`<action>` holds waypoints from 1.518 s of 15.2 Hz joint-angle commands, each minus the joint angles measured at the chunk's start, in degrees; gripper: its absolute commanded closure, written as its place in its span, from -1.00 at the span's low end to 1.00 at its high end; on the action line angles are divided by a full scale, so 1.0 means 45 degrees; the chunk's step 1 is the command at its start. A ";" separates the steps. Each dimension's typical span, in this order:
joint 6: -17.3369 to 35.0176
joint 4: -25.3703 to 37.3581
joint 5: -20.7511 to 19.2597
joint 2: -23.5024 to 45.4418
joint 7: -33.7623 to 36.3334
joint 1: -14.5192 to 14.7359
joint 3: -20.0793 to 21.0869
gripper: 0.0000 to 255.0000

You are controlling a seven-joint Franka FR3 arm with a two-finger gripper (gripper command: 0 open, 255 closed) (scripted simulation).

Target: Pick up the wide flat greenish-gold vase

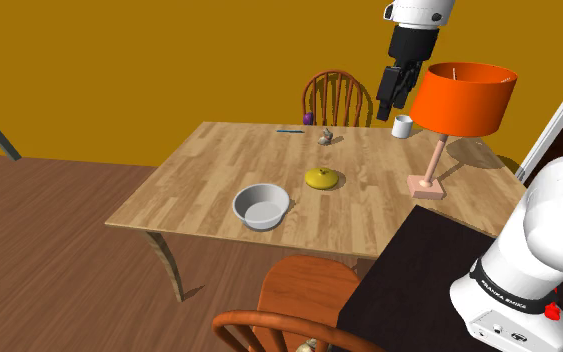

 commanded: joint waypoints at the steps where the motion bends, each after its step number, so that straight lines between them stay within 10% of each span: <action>1: 0.0000 0.0000 0.0000 0.0000 0.0000 0.0000 0.0000 -1.00; 23: 0.8148 0.0888 0.0057 0.9035 -0.3948 -0.0353 -0.2420 -1.00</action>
